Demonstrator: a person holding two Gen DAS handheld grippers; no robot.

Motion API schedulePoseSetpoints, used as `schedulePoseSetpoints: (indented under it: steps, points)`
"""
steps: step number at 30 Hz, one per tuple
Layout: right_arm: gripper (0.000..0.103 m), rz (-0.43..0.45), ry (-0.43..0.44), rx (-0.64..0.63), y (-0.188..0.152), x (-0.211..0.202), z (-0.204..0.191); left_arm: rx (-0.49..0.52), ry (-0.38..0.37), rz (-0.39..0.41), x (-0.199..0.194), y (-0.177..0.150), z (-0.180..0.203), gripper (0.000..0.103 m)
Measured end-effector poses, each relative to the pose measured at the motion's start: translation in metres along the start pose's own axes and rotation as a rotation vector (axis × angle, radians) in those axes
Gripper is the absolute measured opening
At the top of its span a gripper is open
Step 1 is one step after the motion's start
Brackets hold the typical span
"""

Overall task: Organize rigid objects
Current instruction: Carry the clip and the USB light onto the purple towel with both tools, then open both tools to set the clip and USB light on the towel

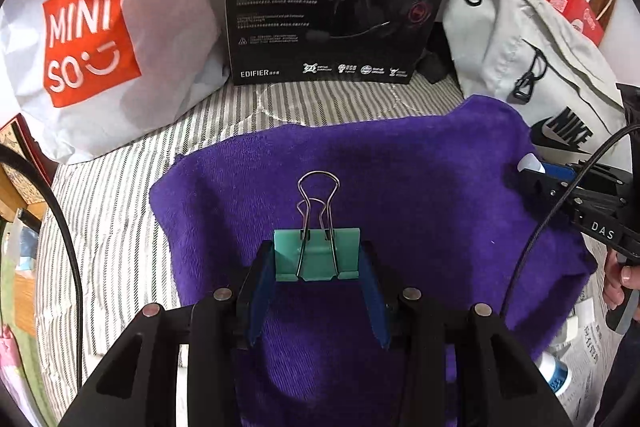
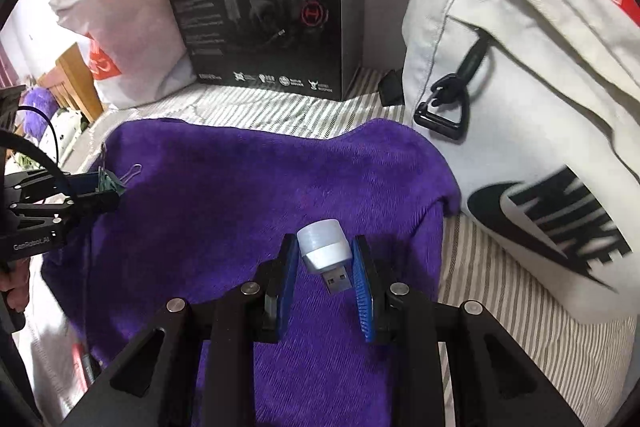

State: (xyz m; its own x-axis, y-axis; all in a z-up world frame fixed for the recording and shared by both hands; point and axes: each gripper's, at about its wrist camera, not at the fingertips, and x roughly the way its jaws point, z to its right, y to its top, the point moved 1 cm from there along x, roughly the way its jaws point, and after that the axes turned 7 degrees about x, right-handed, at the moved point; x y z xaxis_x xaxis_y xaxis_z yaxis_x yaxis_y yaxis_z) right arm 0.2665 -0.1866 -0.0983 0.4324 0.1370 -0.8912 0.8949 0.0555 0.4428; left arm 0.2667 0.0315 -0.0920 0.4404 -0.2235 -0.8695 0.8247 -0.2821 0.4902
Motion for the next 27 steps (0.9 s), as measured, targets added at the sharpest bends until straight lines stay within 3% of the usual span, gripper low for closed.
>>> schedulePoseSetpoints:
  steps: [13, 22, 24, 26, 27]
  points:
    - [0.027, -0.077, -0.028, -0.043, 0.009, 0.037, -0.009, 0.03, 0.04, -0.05, 0.025, 0.004, -0.003, 0.04]
    - [0.028, -0.086, -0.023, -0.047, 0.008, 0.039, -0.009, 0.058, 0.063, -0.055, 0.026, 0.004, 0.002, 0.04]
    - [0.033, -0.09, -0.002, -0.048, 0.008, 0.041, -0.01, 0.059, 0.066, -0.059, 0.026, 0.003, 0.003, 0.041]
    - [0.044, -0.096, 0.006, -0.047, 0.007, 0.039, -0.009, 0.064, 0.07, -0.062, 0.026, 0.002, 0.004, 0.044]
    - [0.048, -0.098, -0.002, -0.047, 0.006, 0.039, -0.008, 0.064, 0.075, -0.067, 0.026, 0.002, 0.004, 0.049]
